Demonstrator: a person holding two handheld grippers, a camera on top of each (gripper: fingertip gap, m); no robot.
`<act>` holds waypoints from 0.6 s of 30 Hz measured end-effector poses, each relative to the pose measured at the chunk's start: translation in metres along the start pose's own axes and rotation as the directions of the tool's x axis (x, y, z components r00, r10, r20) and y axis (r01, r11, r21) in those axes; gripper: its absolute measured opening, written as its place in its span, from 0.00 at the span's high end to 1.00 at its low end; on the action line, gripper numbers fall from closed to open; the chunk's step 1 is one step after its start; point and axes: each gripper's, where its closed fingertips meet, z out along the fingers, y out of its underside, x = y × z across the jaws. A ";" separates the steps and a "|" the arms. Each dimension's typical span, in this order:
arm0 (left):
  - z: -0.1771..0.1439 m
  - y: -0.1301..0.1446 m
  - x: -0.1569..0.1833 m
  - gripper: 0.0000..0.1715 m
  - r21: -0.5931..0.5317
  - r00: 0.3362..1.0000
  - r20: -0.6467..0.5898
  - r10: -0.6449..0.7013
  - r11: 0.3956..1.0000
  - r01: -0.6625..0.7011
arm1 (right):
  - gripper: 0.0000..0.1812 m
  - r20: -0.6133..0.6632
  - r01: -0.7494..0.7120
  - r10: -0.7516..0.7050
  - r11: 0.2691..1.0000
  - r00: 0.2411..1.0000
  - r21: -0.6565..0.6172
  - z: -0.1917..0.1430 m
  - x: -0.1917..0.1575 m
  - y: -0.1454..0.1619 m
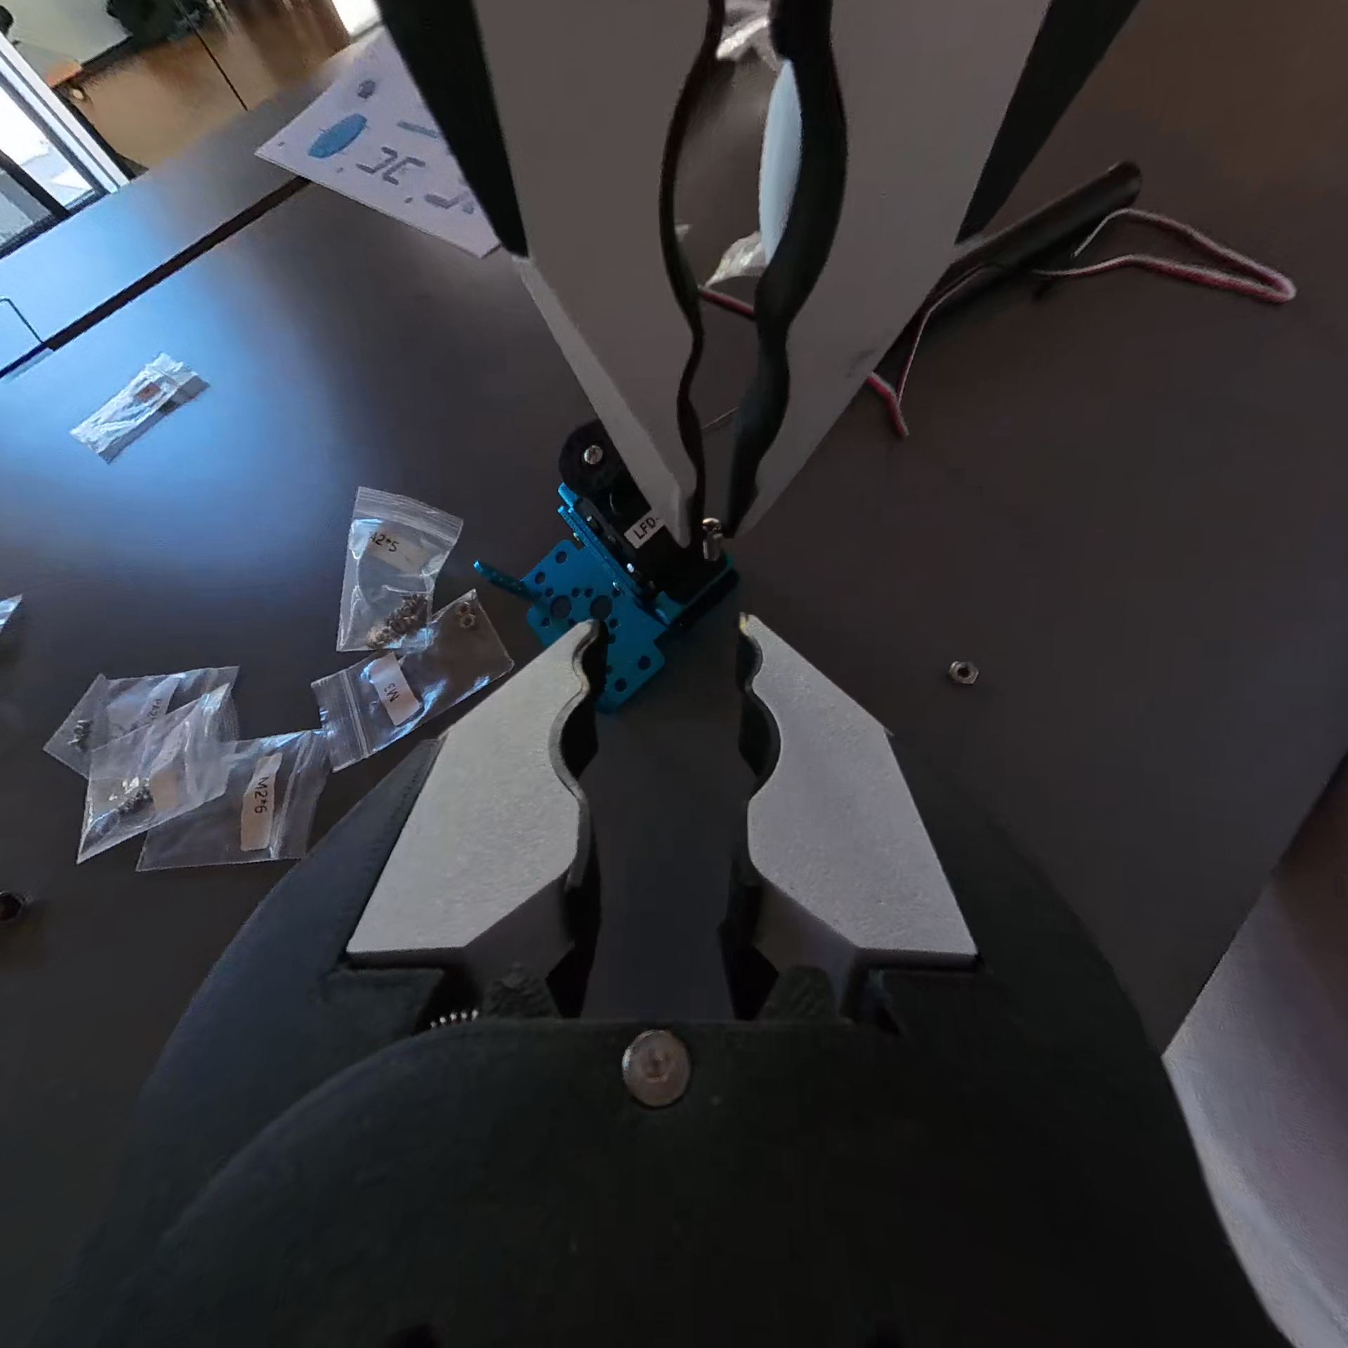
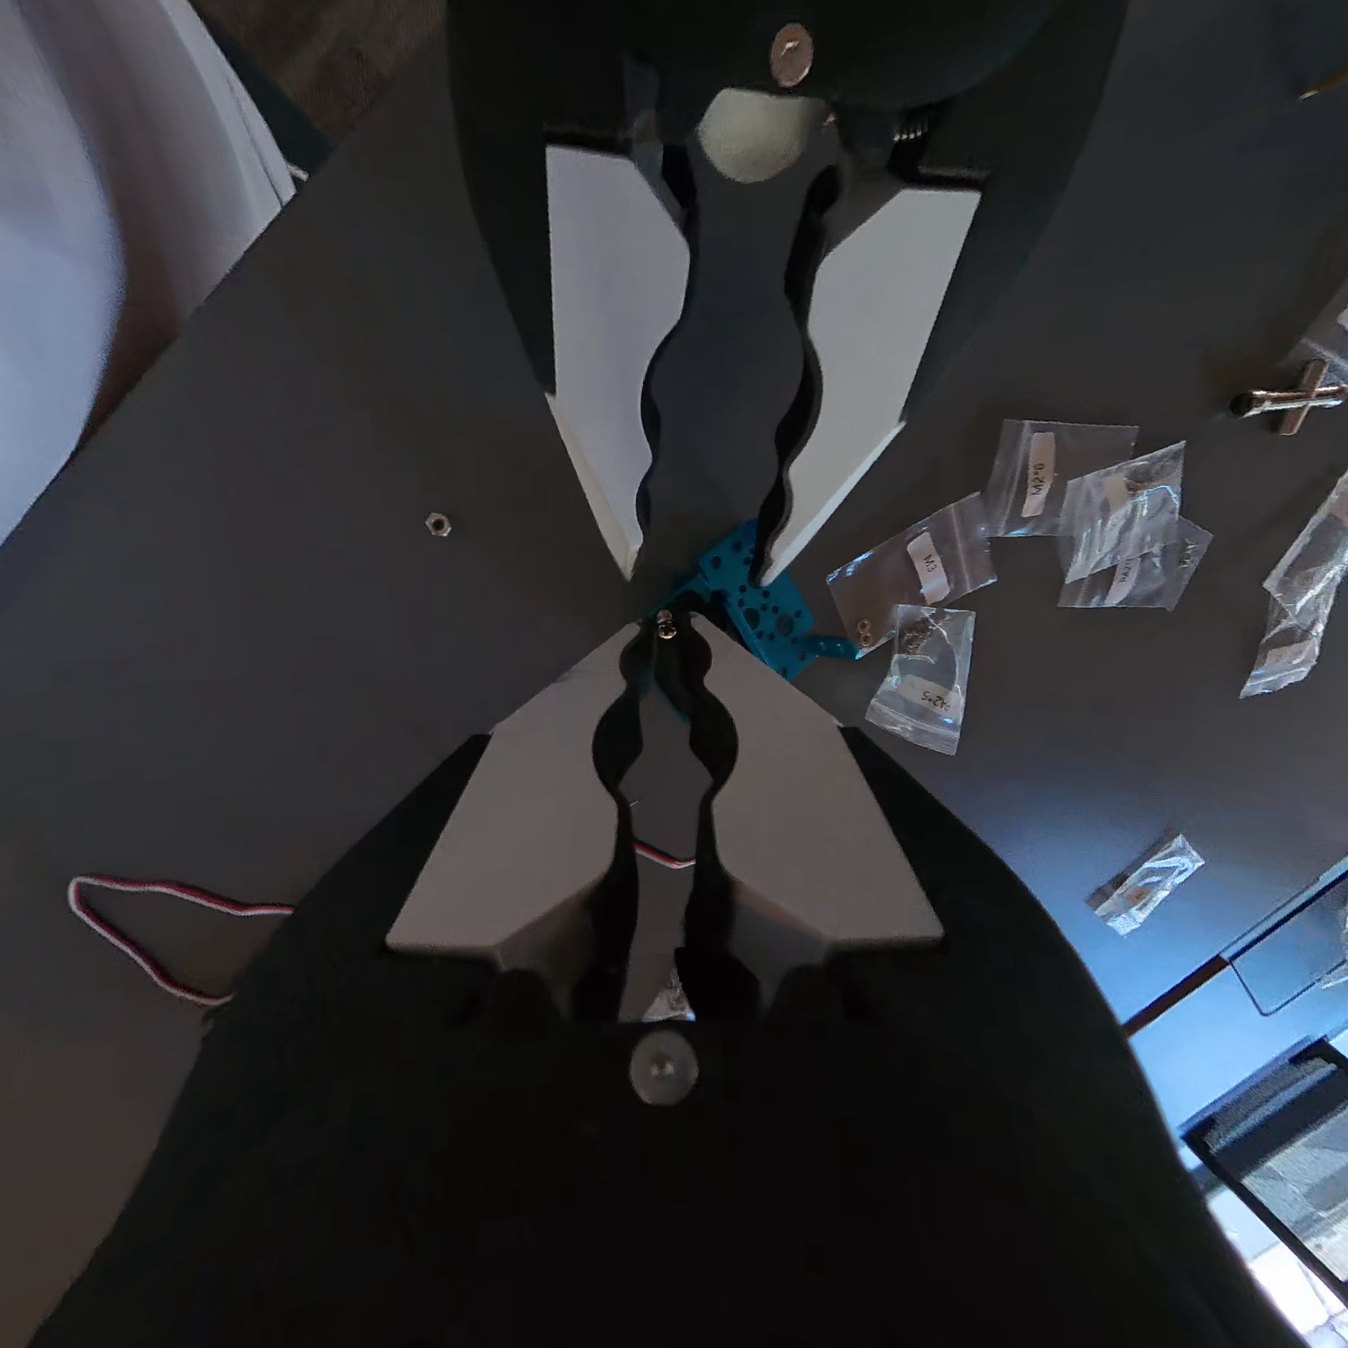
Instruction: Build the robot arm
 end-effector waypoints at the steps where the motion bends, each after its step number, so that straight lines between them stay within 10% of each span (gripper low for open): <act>1: 0.000 0.004 -0.001 0.80 -0.019 1.000 0.000 0.006 1.000 -0.006 | 0.97 0.012 0.008 -0.008 1.000 1.000 -0.020 0.002 0.000 0.001; 18: -0.046 0.003 -0.025 0.78 0.155 0.985 0.020 -0.170 0.974 0.165 | 0.97 0.193 0.119 -0.072 0.963 0.979 -0.242 0.013 -0.006 0.005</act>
